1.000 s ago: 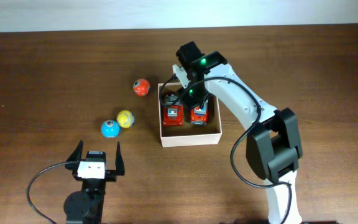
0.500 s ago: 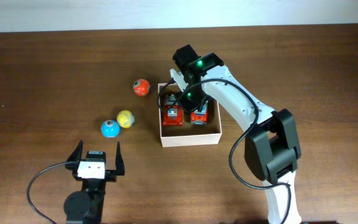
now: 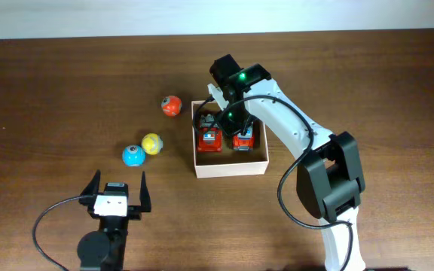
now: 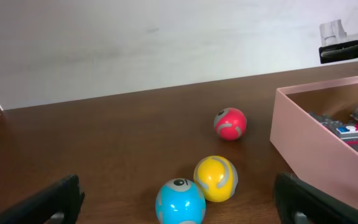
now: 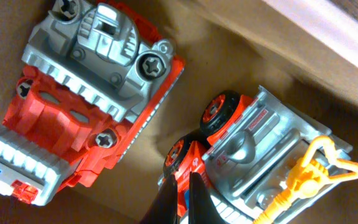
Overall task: Pack container
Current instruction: 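Open the right gripper and release the truck in the box, then raise the right gripper and withdraw it to the right side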
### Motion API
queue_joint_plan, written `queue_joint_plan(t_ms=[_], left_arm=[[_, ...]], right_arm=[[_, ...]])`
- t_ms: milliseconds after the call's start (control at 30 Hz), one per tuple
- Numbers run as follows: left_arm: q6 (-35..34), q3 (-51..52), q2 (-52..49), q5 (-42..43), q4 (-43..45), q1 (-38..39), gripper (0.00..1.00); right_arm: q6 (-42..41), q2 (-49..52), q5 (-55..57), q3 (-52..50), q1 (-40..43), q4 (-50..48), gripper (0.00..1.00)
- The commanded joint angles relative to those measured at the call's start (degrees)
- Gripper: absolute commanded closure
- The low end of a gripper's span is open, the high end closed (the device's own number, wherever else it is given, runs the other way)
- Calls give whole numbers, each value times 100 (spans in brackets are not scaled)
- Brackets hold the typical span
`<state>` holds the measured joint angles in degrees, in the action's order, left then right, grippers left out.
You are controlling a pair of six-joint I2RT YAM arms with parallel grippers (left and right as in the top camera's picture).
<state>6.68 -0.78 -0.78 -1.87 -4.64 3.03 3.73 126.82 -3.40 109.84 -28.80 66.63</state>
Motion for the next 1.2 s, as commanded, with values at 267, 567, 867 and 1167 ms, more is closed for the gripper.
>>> queue_joint_plan(t_ms=[267, 567, 867, 1167], left_arm=[[92, 24, 44, 66, -13, -35, 1], [92, 24, 44, 66, -13, -35, 1], [92, 24, 44, 66, -13, -35, 1], [92, 24, 44, 66, -13, -35, 1]], right_arm=[[188, 92, 55, 201, 68, 17, 96], [188, 15, -343, 2334, 59, 1130, 96], [-702, 15, 789, 4433, 745, 2413, 86], [-1414, 15, 1075, 4833, 2321, 2940, 81]])
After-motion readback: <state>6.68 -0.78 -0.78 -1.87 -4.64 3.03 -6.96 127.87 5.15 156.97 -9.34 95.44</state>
